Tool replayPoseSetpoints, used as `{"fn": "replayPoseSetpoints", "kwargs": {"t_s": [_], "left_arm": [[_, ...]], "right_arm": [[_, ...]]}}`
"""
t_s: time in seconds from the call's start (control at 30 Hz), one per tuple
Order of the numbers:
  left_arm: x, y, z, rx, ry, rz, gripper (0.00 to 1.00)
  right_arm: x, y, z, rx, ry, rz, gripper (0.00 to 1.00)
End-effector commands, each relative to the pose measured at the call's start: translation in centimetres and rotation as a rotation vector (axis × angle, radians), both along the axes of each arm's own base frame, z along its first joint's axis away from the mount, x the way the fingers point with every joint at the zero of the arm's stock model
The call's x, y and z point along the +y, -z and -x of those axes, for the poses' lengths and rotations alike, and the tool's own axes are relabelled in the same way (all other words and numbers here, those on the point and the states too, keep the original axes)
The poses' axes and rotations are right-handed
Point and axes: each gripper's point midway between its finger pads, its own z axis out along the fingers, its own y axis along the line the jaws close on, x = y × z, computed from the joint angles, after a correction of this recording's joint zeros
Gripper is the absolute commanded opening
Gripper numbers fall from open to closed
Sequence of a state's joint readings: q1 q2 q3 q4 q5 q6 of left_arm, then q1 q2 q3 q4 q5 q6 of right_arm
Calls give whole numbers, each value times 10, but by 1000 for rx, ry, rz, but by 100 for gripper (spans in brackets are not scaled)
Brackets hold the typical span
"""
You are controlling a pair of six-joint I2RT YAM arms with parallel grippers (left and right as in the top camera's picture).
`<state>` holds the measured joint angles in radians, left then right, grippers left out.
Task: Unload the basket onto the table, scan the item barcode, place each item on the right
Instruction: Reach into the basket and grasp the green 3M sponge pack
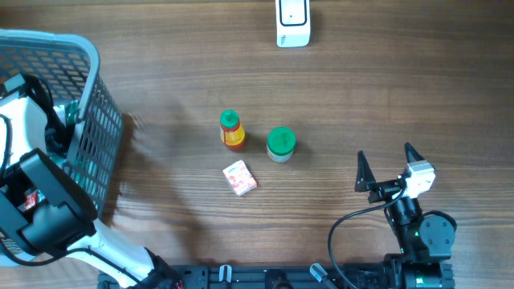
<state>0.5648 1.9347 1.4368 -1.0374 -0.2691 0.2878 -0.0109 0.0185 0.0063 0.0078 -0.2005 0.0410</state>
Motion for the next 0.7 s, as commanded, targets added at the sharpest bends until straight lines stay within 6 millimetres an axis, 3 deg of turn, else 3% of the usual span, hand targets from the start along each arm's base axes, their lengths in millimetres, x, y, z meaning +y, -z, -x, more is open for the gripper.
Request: {"fn": "replayPoseSetpoints", "kwargs": {"t_s": [0.0, 0.13, 0.17, 0.2, 0.37, 0.43, 0.57, 0.6, 0.67], "left_arm": [[10, 2, -3, 5, 15, -48, 93], [11, 1, -4, -1, 15, -52, 36], [11, 1, -5, -4, 15, -54, 10], [12, 1, -5, -6, 14, -55, 4], [17, -14, -14, -63, -11, -90, 4], [27, -43, -29, -155, -57, -140, 4], [37, -123, -57, -402, -138, -215, 4], [36, -153, -61, -485, -157, -238, 4], [33, -191, -58, -575, -156, -278, 4]], "right_arm": [[-1, -2, 0, -7, 5, -13, 100], [-1, -2, 0, -7, 5, -13, 100], [-1, -2, 0, -7, 5, -13, 100], [-1, -2, 0, -7, 5, -13, 100], [-1, -2, 0, -7, 5, -13, 100], [-1, -2, 0, -7, 5, -13, 100], [-1, -2, 0, -7, 5, -13, 100], [-1, -2, 0, -7, 5, -13, 100], [-1, -2, 0, -7, 5, -13, 100]]}}
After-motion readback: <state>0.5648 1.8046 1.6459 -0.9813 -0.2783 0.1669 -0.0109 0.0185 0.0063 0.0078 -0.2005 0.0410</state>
